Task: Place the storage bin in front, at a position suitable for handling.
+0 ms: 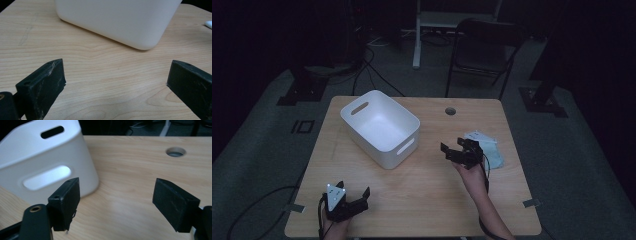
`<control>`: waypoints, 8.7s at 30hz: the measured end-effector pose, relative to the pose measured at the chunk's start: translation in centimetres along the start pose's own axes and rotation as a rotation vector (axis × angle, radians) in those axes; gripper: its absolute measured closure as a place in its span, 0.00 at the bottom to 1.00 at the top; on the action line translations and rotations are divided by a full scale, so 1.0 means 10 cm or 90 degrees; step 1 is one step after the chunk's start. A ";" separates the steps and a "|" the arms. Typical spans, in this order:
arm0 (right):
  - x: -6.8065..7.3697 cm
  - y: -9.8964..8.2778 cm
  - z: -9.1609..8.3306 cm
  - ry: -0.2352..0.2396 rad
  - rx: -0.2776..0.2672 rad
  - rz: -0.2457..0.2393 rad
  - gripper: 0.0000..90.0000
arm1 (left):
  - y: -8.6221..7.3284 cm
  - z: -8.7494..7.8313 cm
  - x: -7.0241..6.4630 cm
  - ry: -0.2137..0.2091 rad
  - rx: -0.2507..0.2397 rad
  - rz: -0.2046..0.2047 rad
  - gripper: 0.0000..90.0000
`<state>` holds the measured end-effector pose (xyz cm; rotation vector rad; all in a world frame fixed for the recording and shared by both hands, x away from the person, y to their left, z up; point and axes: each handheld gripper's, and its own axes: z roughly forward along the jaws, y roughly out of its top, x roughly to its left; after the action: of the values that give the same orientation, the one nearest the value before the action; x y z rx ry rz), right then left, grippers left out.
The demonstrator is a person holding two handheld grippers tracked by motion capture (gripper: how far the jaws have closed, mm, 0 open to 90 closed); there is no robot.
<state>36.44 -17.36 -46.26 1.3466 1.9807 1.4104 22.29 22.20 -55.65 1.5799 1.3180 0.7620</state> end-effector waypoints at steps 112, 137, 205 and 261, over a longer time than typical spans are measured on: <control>0.43 0.64 0.95 0.002 0.187 -0.155 0.94 | -0.01 0.01 -0.07 -0.024 -0.007 -0.006 0.02; 0.23 0.48 0.52 0.021 0.198 -0.186 0.93 | -0.01 0.01 -0.07 -0.020 -0.006 -0.005 0.02; -0.03 -0.17 -0.72 0.112 0.179 -0.156 0.89 | 0.18 -0.12 -0.16 -0.014 -0.010 0.133 0.02; -0.01 -0.23 -1.02 0.057 0.066 -0.100 0.96 | 1.16 0.11 -0.53 -0.124 0.056 0.141 0.89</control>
<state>27.96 -22.97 -43.81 1.1589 2.1918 1.3346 26.71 16.68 -45.03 1.8419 1.0605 0.6712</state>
